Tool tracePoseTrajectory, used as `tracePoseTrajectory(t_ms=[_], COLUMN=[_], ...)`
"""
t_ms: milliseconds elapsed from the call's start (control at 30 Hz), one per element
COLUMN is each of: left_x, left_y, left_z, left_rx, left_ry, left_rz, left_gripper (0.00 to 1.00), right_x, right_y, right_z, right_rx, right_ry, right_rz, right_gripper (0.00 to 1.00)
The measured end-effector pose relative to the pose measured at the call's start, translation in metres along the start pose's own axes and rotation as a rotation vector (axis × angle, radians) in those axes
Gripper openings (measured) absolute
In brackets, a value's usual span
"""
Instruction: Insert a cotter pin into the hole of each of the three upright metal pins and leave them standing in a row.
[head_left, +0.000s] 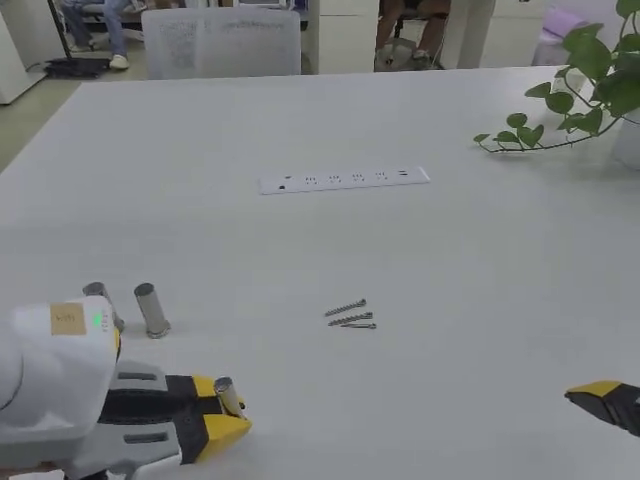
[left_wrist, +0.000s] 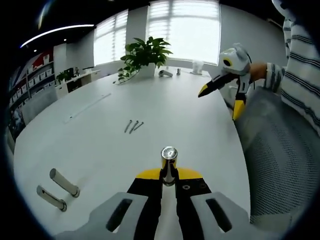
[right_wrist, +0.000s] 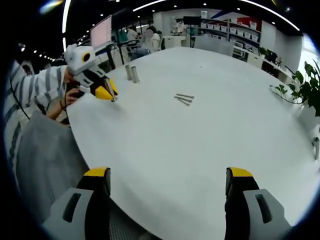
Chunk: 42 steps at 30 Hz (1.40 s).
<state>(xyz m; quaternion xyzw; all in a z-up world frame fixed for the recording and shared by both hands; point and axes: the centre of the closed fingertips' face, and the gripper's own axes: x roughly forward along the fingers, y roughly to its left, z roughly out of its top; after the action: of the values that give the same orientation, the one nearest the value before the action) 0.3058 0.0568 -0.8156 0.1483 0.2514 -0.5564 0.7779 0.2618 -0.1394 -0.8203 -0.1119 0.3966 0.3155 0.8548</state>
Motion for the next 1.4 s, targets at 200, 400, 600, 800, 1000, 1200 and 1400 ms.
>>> tracePoseTrajectory(t_ms=[200, 400, 600, 800, 1000, 1200, 1400], left_x=[0.006, 0.013, 0.017, 0.02, 0.023, 0.026, 0.025], left_y=[-0.006, -0.009, -0.008, -0.008, -0.008, -0.011, -0.014], left_z=[-0.007, -0.016, -0.02, -0.024, -0.027, -0.031, -0.031], left_rx=[0.021, 0.027, 0.051, 0.061, 0.072, 0.09, 0.076], left_ry=[0.019, 0.029, 0.046, 0.06, 0.066, 0.08, 0.065], left_rz=[-0.036, -0.06, -0.061, -0.065, -0.06, -0.065, -0.076], left_gripper=[0.07, 0.07, 0.07, 0.07, 0.07, 0.07, 0.07], right_x=[0.0, 0.0, 0.001, 0.002, 0.004, 0.005, 0.005], right_y=[0.0, 0.001, 0.002, 0.002, 0.004, 0.006, 0.007], right_z=[-0.001, -0.003, -0.003, -0.006, -0.007, -0.007, -0.005], right_rx=[-0.003, -0.006, 0.007, 0.009, 0.009, 0.006, 0.012], right_ry=[0.006, 0.017, 0.015, 0.028, 0.035, 0.041, 0.033], right_rz=[0.0, 0.001, 0.005, 0.005, 0.013, 0.022, 0.029], right_gripper=[0.96, 0.96, 0.96, 0.96, 0.96, 0.96, 0.96])
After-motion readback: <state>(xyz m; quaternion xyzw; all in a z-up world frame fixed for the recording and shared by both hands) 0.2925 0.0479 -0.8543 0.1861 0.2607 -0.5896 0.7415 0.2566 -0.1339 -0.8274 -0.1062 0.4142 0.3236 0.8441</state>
